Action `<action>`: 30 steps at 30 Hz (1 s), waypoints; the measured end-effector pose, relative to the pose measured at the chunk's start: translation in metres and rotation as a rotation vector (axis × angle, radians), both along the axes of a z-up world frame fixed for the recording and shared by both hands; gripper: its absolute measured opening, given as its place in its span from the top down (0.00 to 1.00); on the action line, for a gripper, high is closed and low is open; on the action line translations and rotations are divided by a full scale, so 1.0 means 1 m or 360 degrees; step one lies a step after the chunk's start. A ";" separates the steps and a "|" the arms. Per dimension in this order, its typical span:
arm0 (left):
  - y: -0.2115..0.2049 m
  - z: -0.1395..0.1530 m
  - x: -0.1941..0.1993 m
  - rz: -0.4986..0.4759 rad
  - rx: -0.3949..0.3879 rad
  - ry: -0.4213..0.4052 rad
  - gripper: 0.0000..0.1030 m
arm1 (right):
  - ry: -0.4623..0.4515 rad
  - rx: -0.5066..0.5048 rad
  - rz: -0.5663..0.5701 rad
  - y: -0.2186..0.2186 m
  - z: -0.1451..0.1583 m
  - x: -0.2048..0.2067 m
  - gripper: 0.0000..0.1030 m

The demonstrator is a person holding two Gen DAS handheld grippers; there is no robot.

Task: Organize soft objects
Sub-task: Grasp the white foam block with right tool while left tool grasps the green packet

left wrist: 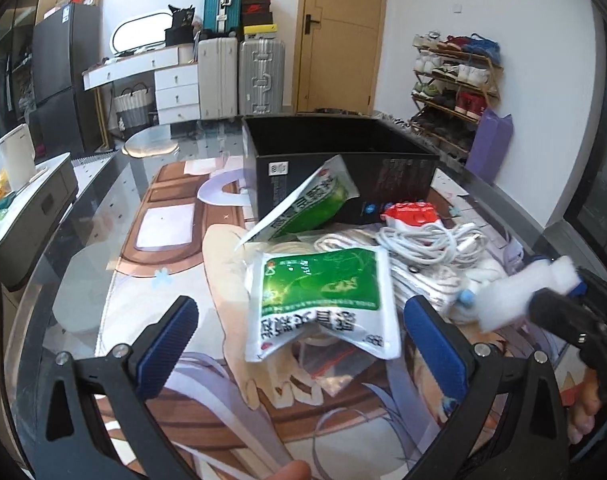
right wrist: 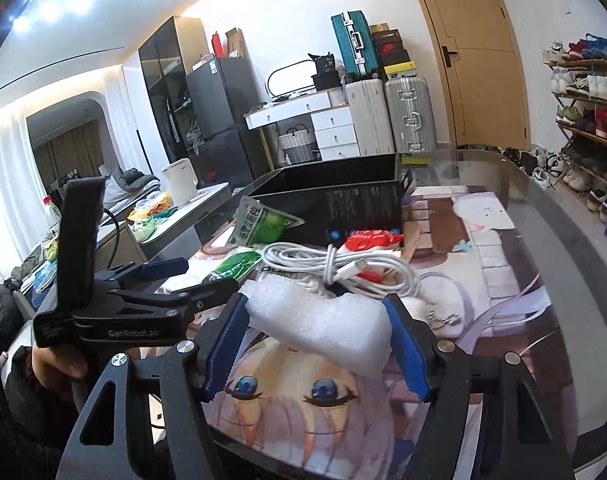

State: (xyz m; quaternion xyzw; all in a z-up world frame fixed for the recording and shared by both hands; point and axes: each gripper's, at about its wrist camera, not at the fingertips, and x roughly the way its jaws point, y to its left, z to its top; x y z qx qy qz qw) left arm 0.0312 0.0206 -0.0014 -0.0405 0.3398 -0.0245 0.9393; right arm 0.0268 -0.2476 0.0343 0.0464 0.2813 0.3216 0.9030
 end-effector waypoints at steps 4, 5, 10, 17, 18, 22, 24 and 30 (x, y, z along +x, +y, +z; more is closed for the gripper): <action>0.003 -0.006 0.010 -0.0022 -0.0056 0.0093 0.00 | 0.0002 0.0004 -0.0014 -0.003 0.001 0.002 0.33; 0.004 -0.007 0.012 -0.0013 -0.0065 0.0110 0.00 | 0.0003 0.0005 -0.0013 -0.003 0.001 0.001 0.33; 0.006 -0.010 0.017 -0.0077 -0.0203 0.0175 0.02 | -0.0003 0.0002 -0.0005 -0.005 0.002 -0.001 0.33; 0.007 -0.007 0.014 -0.0116 -0.0248 0.0182 0.36 | -0.0024 -0.0006 0.0006 -0.002 0.005 -0.003 0.32; 0.007 -0.005 0.013 -0.0115 -0.0246 0.0171 0.40 | -0.0028 -0.0005 0.0007 -0.002 0.006 -0.003 0.32; 0.006 -0.001 0.004 -0.0076 -0.0180 0.0123 0.42 | -0.0041 -0.0015 0.0008 0.000 0.009 -0.004 0.32; 0.008 0.002 0.001 -0.0070 -0.0181 0.0110 0.43 | -0.0049 -0.0018 0.0005 -0.001 0.010 -0.003 0.32; 0.016 0.016 -0.013 -0.0021 -0.0190 0.0027 0.42 | -0.0075 -0.0034 -0.0002 -0.001 0.016 0.001 0.32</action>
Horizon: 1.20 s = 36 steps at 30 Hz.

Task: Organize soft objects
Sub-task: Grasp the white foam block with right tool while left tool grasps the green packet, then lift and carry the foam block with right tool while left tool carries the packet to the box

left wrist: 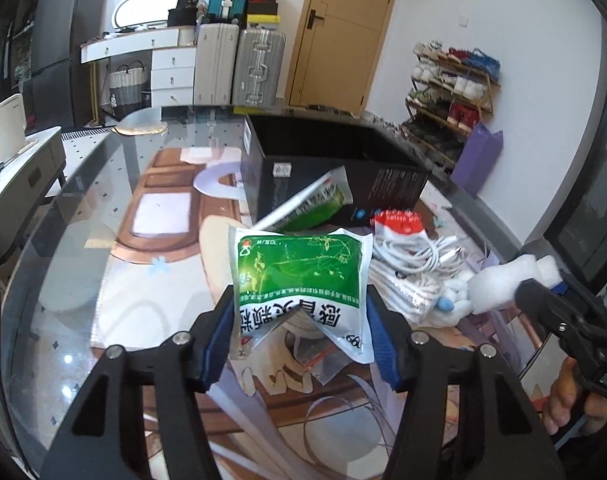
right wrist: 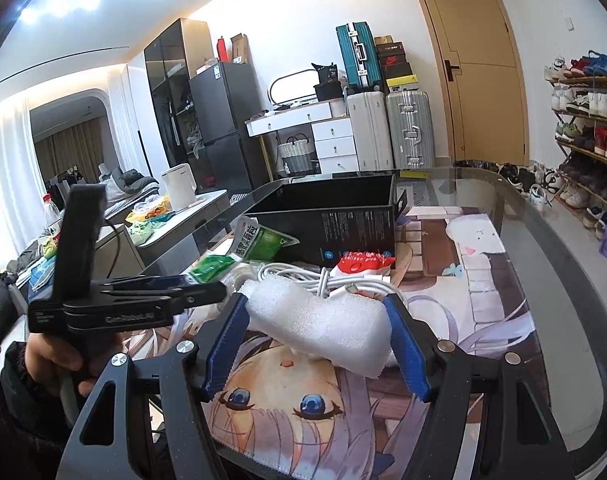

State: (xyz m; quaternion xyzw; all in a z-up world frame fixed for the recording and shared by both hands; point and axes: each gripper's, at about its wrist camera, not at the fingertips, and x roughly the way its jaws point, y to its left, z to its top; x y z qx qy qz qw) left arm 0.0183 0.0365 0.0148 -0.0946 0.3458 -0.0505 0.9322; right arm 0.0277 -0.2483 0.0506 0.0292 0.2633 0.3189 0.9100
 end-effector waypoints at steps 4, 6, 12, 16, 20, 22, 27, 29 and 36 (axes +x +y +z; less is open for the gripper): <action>0.005 0.015 -0.009 0.0029 -0.0012 -0.0086 0.42 | -0.0008 -0.0013 -0.0001 0.000 0.005 0.006 0.32; 0.008 0.023 -0.012 0.0046 -0.0014 -0.0130 0.42 | -0.0018 -0.0020 -0.0003 0.000 0.008 0.009 0.32; 0.008 0.037 -0.015 0.0091 0.0022 -0.0214 0.42 | -0.0040 -0.0038 0.0005 0.001 0.020 0.023 0.32; 0.003 0.042 -0.010 0.0085 0.0030 -0.0238 0.42 | -0.0065 -0.0061 0.0007 0.004 0.029 0.034 0.32; -0.003 0.049 -0.002 0.0071 0.0067 -0.0261 0.42 | -0.0078 -0.0058 0.0017 0.004 0.040 0.044 0.32; -0.006 0.052 0.002 0.0067 0.0075 -0.0273 0.42 | -0.0105 -0.0078 0.0014 0.006 0.045 0.049 0.32; -0.010 0.058 0.013 0.0064 0.0097 -0.0288 0.42 | -0.0137 -0.0089 0.0017 0.007 0.055 0.064 0.32; -0.012 0.061 0.019 0.0066 0.0113 -0.0293 0.42 | -0.0143 -0.0088 0.0016 0.008 0.059 0.071 0.32; -0.013 0.068 0.037 0.0081 0.0142 -0.0308 0.42 | -0.0176 -0.0111 0.0014 0.015 0.071 0.093 0.32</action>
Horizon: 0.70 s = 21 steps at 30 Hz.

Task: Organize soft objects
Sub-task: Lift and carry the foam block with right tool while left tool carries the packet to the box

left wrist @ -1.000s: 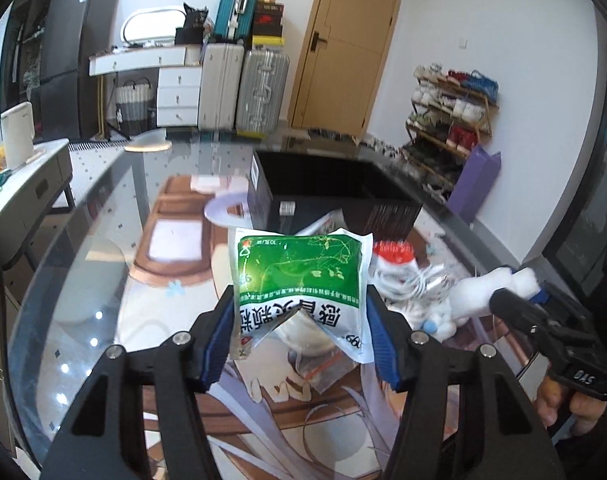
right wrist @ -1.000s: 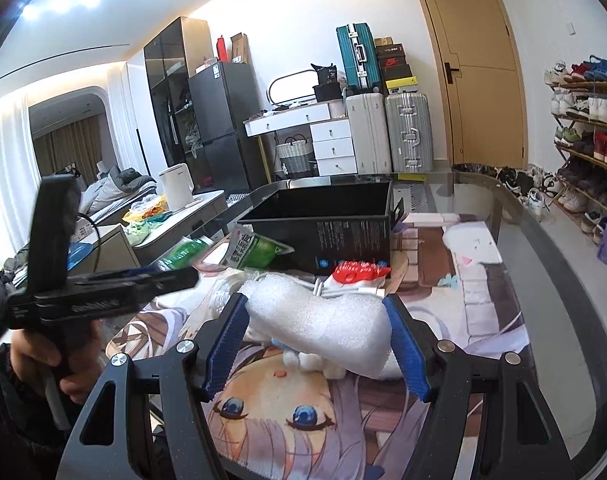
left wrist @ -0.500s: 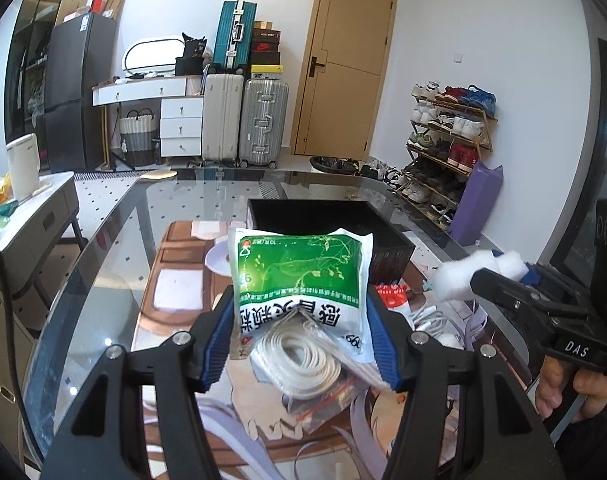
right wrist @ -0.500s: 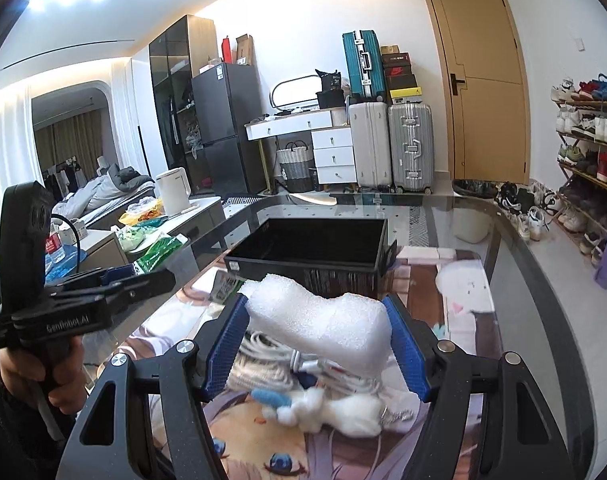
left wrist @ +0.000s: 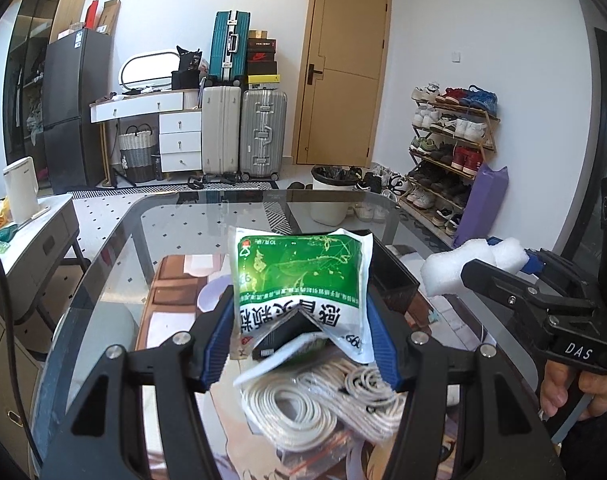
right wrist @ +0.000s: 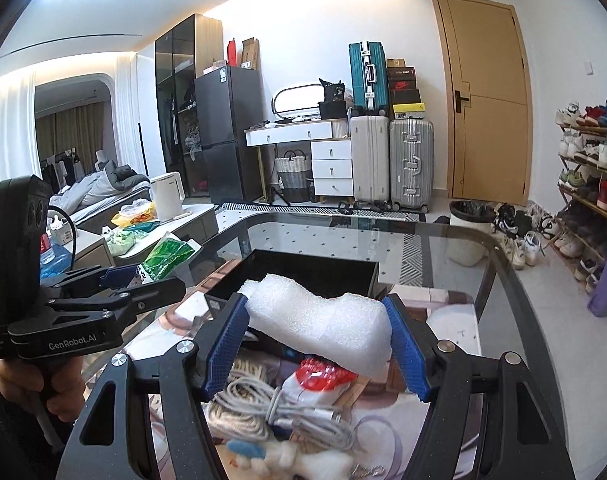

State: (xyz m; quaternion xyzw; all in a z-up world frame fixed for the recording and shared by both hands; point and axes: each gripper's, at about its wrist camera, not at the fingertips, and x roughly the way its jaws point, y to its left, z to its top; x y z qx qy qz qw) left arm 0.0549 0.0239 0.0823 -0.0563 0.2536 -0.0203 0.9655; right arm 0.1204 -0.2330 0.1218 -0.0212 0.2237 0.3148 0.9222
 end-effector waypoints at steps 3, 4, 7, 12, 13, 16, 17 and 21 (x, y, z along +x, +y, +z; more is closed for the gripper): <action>0.001 0.002 0.007 0.0004 0.0006 -0.0001 0.42 | -0.0005 0.0000 -0.0006 0.003 0.004 0.010 0.32; 0.001 0.003 0.009 0.0006 0.0011 -0.0003 0.42 | -0.0007 0.0001 -0.0009 0.003 0.006 0.013 0.32; 0.000 0.005 0.016 0.0005 0.0028 -0.0009 0.42 | -0.0014 -0.0003 -0.0010 0.006 0.010 0.023 0.32; -0.002 0.007 0.028 0.0012 0.0046 -0.0013 0.42 | -0.0015 -0.0007 -0.0014 0.012 0.016 0.041 0.32; -0.001 0.007 0.030 0.0013 0.0046 -0.0014 0.42 | -0.0018 -0.0007 -0.0015 0.012 0.016 0.042 0.32; -0.001 0.009 0.037 0.0015 0.0051 -0.0018 0.42 | -0.0023 -0.0018 -0.0012 0.016 0.019 0.051 0.32; -0.001 0.009 0.040 0.0019 0.0055 -0.0022 0.42 | -0.0018 -0.0023 -0.0012 0.018 0.018 0.055 0.32; 0.001 0.008 0.049 0.0022 0.0052 -0.0018 0.42 | -0.0005 -0.0042 -0.0014 0.024 0.016 0.069 0.32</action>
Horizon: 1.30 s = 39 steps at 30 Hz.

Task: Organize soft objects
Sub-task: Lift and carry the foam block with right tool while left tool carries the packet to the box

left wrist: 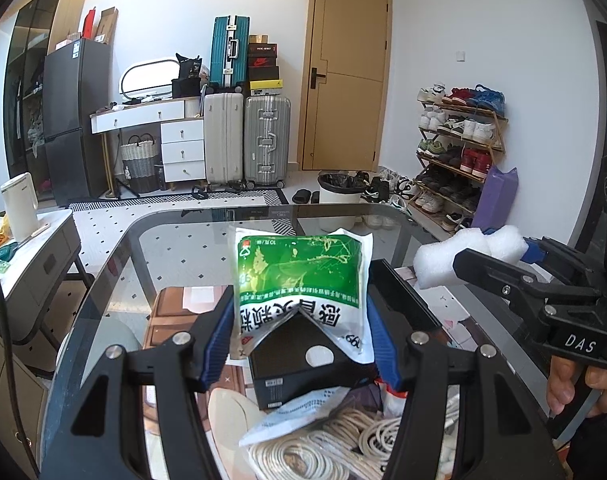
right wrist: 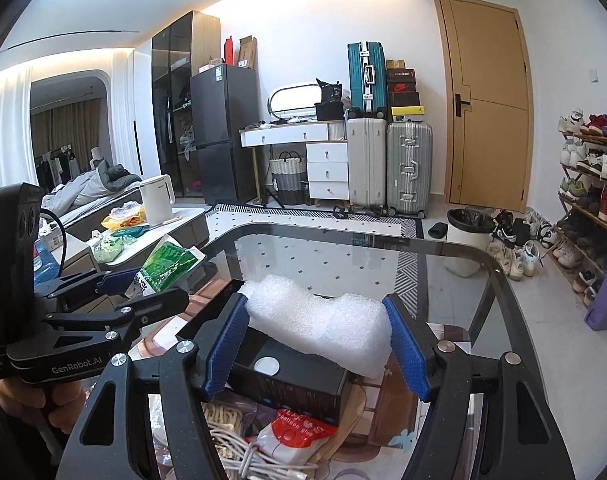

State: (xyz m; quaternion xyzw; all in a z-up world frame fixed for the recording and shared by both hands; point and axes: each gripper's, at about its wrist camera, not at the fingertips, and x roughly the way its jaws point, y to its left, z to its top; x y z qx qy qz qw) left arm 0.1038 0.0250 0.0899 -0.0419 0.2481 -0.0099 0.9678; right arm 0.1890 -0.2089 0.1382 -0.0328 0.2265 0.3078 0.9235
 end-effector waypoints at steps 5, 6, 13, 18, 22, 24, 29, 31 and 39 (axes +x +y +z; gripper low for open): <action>0.001 -0.005 0.013 -0.0001 0.0004 0.0025 0.42 | 0.0013 -0.0037 0.0001 0.011 -0.005 0.016 0.32; 0.002 -0.006 0.016 0.0000 0.0002 0.0028 0.42 | 0.0016 -0.0046 0.0001 0.013 -0.006 0.019 0.32; 0.000 -0.020 0.034 -0.0007 0.0017 0.0085 0.42 | 0.0052 -0.0116 0.0004 0.029 -0.020 0.041 0.32; -0.003 -0.032 0.045 -0.0027 0.0030 0.0142 0.42 | 0.0079 -0.0156 0.0020 0.033 -0.034 0.051 0.32; -0.006 -0.041 0.050 -0.0035 0.0047 0.0181 0.42 | 0.0101 -0.0193 0.0031 0.040 -0.042 0.062 0.32; -0.006 -0.044 0.053 -0.0040 0.0045 0.0204 0.42 | 0.0109 -0.0209 0.0035 0.040 -0.046 0.064 0.32; -0.008 -0.051 0.057 -0.0047 0.0064 0.0252 0.42 | 0.0120 -0.0258 0.0052 0.047 -0.057 0.070 0.32; -0.007 -0.052 0.058 -0.0047 0.0062 0.0264 0.42 | 0.0131 -0.0264 0.0060 0.049 -0.061 0.072 0.32; -0.011 -0.055 0.059 -0.0069 0.0085 0.0280 0.42 | 0.0146 -0.0288 0.0079 0.052 -0.066 0.071 0.32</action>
